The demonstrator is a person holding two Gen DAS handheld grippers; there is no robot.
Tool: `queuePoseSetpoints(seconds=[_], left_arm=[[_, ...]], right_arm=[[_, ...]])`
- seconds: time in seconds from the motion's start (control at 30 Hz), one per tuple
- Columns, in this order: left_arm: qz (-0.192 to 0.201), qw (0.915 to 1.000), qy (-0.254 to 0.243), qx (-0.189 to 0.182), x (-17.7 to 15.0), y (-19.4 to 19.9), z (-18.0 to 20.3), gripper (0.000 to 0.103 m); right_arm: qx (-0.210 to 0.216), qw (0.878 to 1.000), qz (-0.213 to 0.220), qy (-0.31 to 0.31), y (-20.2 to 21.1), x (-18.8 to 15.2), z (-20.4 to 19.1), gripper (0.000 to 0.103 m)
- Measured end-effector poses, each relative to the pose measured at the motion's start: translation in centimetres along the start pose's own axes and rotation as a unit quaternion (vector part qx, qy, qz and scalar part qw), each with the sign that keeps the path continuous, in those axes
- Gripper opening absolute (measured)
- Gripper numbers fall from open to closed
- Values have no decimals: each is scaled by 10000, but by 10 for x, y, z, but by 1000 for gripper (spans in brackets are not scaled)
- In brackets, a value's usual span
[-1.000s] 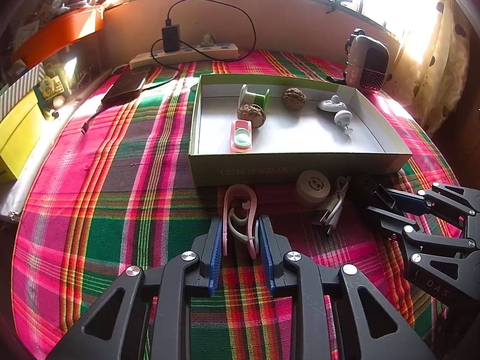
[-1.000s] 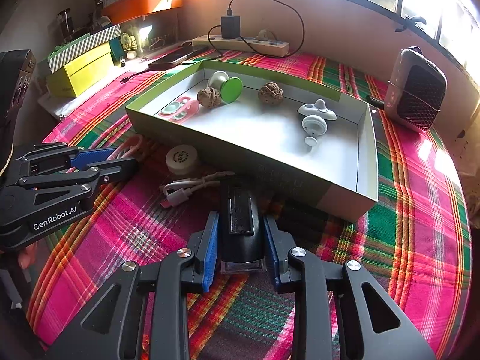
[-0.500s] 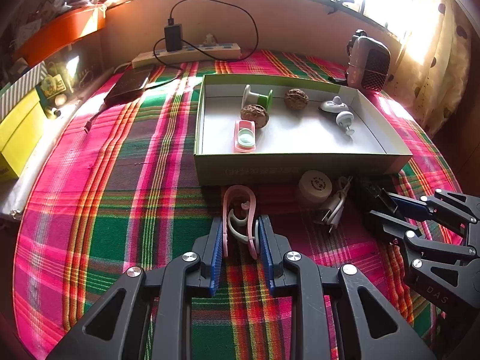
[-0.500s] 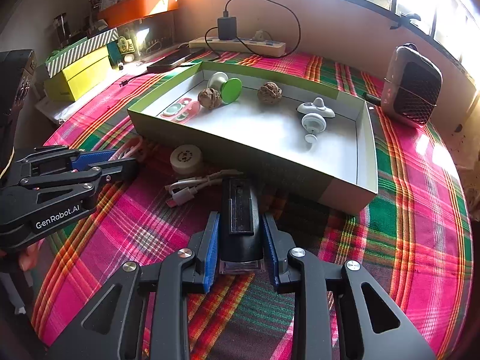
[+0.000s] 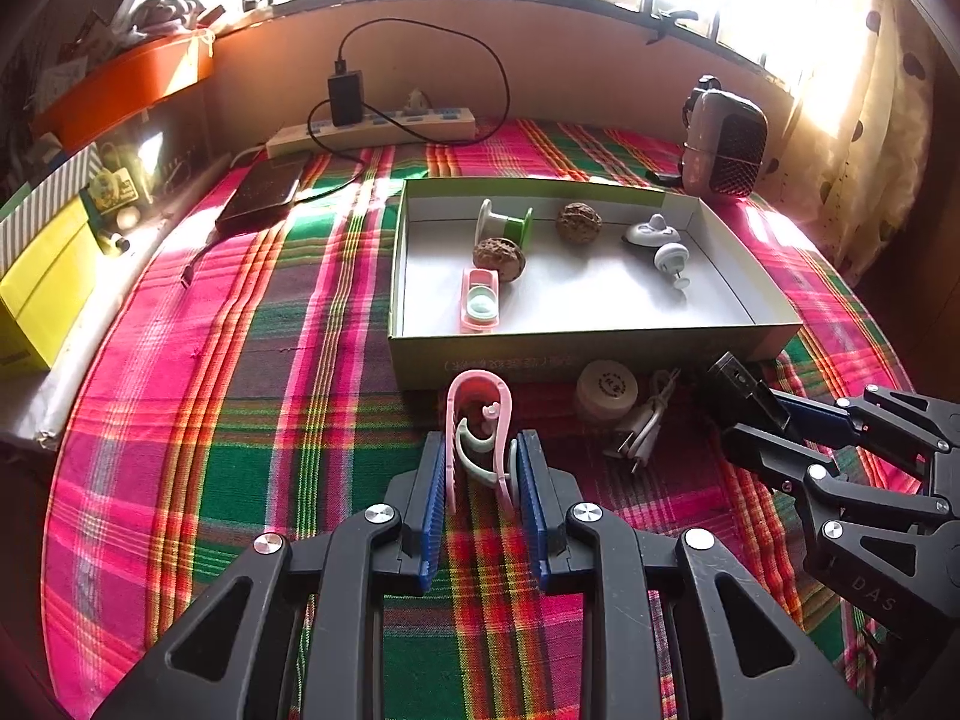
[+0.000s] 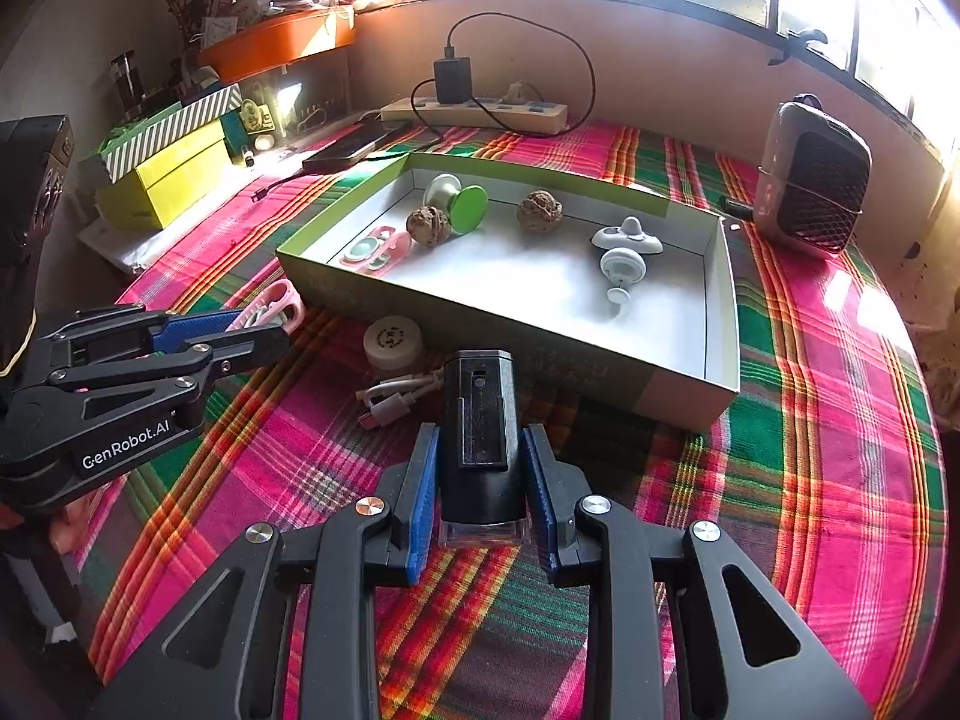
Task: Organize objects
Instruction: 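Lift the black device and pink-white clip toward the box with both grippers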
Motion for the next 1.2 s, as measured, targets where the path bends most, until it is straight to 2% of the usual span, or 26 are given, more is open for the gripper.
queuePoseSetpoints(seconds=[0.4,0.9,1.2], left_arm=[[98,9996,-25,-247,16,6,11,21],[85,9982,-150,-575,45,-19,36,21],[-17,9978,-209,-622,55,-43,43,21]], right_arm=[[-69,9995,149,-257,13,12,11,29],[-796,9948,268,-582,7,40,54,29],[-1066,9918,136,-692,-16,52,72,29]])
Point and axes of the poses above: each gripper's, at about its wrist camera, not at the fingertips, and y roughly against the way its jaws point, z to its right, x to its top, the point moved 4 cm from there along -y, roughly the way its jaws point, and after that the axes turned 14 degrees about z, right-handed, at the moved point
